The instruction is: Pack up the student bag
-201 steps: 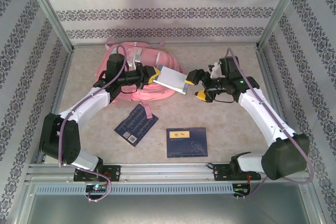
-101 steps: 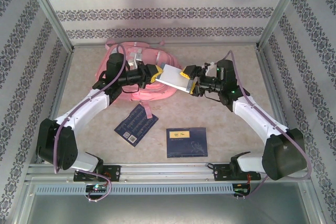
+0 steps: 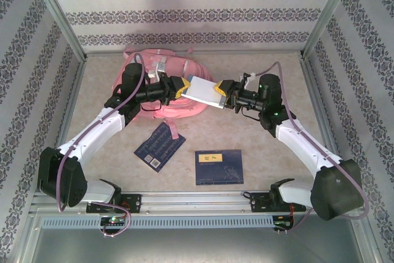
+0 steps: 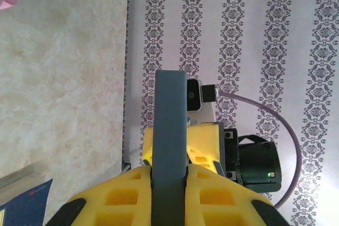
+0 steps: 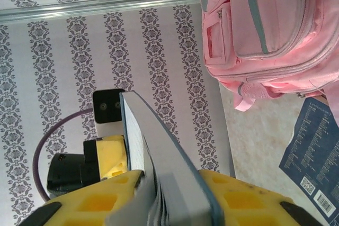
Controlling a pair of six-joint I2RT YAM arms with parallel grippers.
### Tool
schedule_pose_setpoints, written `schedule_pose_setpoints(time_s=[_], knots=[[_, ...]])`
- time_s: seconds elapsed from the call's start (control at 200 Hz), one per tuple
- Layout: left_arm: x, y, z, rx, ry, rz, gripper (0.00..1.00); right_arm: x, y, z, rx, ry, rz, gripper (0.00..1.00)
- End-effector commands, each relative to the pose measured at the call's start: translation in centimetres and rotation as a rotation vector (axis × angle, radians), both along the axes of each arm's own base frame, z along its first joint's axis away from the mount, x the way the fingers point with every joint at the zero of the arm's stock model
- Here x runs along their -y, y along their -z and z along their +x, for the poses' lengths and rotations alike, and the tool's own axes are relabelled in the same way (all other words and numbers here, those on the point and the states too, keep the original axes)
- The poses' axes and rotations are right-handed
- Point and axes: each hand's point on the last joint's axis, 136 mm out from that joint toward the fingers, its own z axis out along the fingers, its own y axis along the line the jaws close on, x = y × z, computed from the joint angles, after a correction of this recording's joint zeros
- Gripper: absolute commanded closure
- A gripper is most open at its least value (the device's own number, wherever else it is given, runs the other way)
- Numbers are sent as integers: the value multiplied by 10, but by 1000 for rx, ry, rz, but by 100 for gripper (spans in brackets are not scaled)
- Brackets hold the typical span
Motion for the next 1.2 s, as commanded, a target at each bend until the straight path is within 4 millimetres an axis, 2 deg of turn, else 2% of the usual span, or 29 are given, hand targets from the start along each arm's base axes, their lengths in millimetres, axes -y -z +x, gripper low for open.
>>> schedule_pose_setpoints(time_s=[0.0, 0.085, 0.15, 0.2, 0.33, 0.445, 0.505, 0.57, 0.63, 0.759, 0.889, 1.029, 1.194], knots=[[-2, -3, 1, 34, -13, 23, 100, 5, -9, -7, 61, -7, 2, 63], [-1, 1, 3, 30, -13, 31, 100, 4, -11, -10, 75, -18, 1, 62], [-1, 5, 5, 23, -13, 46, 100, 5, -13, -10, 85, -19, 3, 66], [0, 8, 7, 13, -14, 50, 100, 5, -14, -11, 92, -19, 3, 72], [3, 14, 12, -2, -2, 45, 100, 6, -16, -9, 110, -25, -13, 100], [5, 21, 12, 9, 37, 117, 100, 18, -12, -5, 108, 14, -65, 100], [0, 31, 14, 4, 55, 217, 86, 26, -5, -4, 84, 42, -95, 100], [-10, 43, 19, -12, 55, 341, 64, 32, 7, -6, 42, 58, -153, 100], [-17, 52, 26, -14, 56, 440, 53, 40, 21, -10, 3, 75, -229, 100], [-34, 70, 53, -25, 20, 608, 48, 69, 45, -24, -58, 127, -474, 100], [-50, 92, 89, -15, -13, 722, 46, 81, 45, -32, -29, 116, -602, 100], [-48, 116, 129, -18, 29, 786, 46, 83, 50, -42, -35, 97, -617, 100], [-38, 127, 170, 22, 49, 774, 49, 86, 62, -54, -76, 82, -611, 100]])
